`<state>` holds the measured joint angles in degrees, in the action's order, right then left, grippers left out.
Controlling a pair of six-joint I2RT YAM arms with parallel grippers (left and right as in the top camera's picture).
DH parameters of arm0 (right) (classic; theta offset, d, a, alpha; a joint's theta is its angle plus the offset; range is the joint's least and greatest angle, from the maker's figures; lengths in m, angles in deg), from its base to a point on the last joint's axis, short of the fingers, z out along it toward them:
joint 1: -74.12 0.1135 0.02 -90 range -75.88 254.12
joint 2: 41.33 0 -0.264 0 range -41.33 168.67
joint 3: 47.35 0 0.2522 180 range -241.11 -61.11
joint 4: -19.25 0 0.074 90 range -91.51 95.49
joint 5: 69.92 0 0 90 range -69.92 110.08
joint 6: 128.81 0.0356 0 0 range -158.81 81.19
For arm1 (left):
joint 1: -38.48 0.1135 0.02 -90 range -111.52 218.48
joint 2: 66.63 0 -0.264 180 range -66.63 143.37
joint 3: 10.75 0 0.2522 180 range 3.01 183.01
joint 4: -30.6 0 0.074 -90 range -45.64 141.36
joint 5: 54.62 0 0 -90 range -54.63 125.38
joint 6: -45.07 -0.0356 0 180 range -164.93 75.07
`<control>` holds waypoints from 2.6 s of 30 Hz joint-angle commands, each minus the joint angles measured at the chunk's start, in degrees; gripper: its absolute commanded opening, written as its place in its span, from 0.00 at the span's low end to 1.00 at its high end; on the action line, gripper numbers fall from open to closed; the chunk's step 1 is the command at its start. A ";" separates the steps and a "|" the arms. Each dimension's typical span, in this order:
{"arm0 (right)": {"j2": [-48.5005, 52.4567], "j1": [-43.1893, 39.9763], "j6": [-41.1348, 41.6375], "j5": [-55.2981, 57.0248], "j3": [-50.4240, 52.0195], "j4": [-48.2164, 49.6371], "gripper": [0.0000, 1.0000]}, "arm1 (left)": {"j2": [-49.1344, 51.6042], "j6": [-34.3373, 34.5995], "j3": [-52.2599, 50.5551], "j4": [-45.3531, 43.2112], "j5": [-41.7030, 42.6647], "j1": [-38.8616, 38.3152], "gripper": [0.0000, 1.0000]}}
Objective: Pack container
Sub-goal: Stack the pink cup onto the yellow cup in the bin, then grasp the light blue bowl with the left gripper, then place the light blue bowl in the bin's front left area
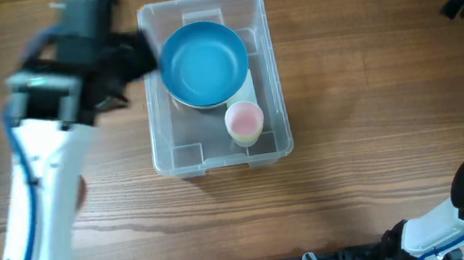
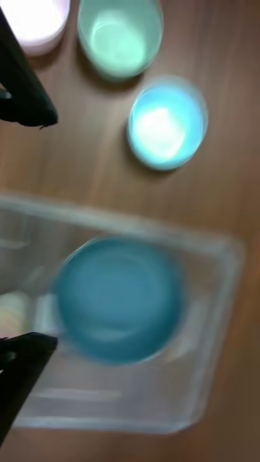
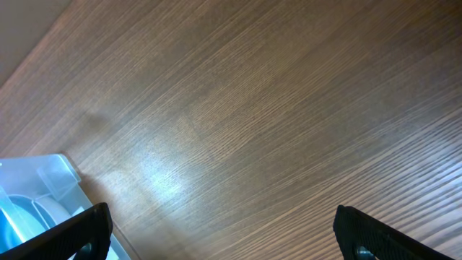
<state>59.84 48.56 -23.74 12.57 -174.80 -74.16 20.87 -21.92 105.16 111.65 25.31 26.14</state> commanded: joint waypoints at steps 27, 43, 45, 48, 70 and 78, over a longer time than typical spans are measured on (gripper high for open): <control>0.52 -0.02 -0.09 -0.50 0.17 -0.33 1.00 | 41.75 -0.33 0.35 -11.19 4.44 14.71 0.04; 0.52 0.00 -0.07 -0.57 0.17 -0.35 0.99 | 14.84 -9.97 14.91 18.82 4.24 -6.99 0.04; 0.52 0.00 -0.07 -0.57 0.17 -0.37 0.99 | 14.93 -9.46 13.60 21.29 4.24 -13.11 0.04; 0.52 0.00 -0.04 -0.57 0.17 -0.37 1.00 | 14.93 -8.61 9.18 18.84 4.24 -19.41 0.04; 0.52 -0.02 -0.13 -1.57 0.17 -0.50 0.99 | 15.02 -6.08 -16.11 2.08 6.58 -23.61 0.50; 0.52 -0.02 -0.17 -1.57 0.17 -0.48 1.00 | 5.01 -6.08 -1.97 9.20 -2.89 -17.84 0.70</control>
<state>59.84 48.56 -23.74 11.91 -174.80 -74.65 34.20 -27.78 95.48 119.36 29.57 4.24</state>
